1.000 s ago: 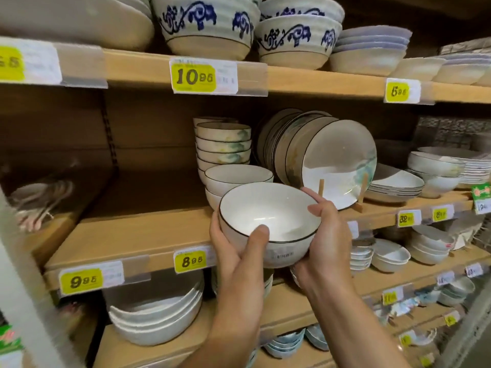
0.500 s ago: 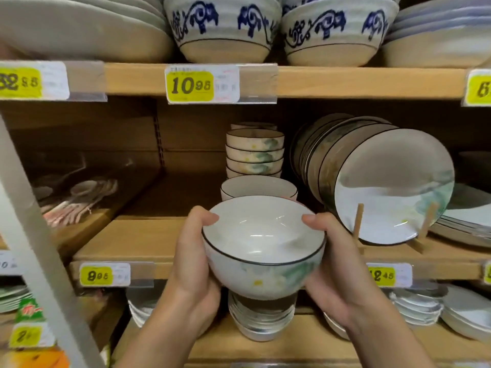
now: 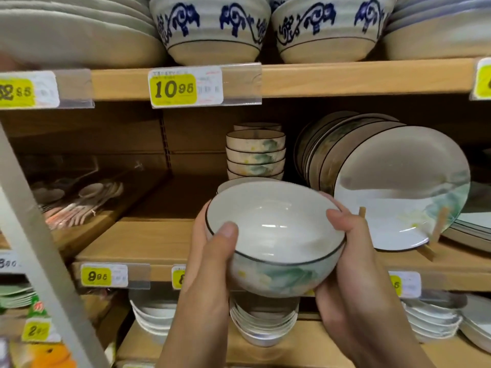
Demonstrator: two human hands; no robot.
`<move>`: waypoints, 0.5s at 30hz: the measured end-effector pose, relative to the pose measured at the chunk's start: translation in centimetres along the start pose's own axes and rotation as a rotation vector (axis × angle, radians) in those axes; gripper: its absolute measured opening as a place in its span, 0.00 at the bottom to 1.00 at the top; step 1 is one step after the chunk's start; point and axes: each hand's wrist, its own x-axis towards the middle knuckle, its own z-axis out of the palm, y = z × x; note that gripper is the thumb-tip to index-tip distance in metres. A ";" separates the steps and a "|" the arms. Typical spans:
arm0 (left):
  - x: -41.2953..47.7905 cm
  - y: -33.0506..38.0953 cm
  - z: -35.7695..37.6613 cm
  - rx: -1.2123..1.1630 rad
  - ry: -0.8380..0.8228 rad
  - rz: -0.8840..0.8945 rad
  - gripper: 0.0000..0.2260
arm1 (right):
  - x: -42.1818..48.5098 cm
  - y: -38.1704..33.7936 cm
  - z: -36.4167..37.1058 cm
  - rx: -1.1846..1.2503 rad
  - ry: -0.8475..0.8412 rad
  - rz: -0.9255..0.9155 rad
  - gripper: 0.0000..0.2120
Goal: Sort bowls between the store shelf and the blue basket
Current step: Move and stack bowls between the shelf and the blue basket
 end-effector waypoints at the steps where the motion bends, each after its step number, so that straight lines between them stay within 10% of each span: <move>1: 0.4 0.2 -0.1 0.016 -0.012 0.054 0.26 | 0.0 -0.3 0.4 -0.027 -0.009 -0.044 0.16; 5: 4.3 1.6 0.3 0.096 -0.055 0.252 0.18 | 2.0 -1.9 2.4 -0.100 -0.038 -0.209 0.32; 15: 13.3 0.9 0.1 0.509 0.062 0.255 0.30 | 11.1 -1.3 4.1 -0.411 0.104 -0.288 0.25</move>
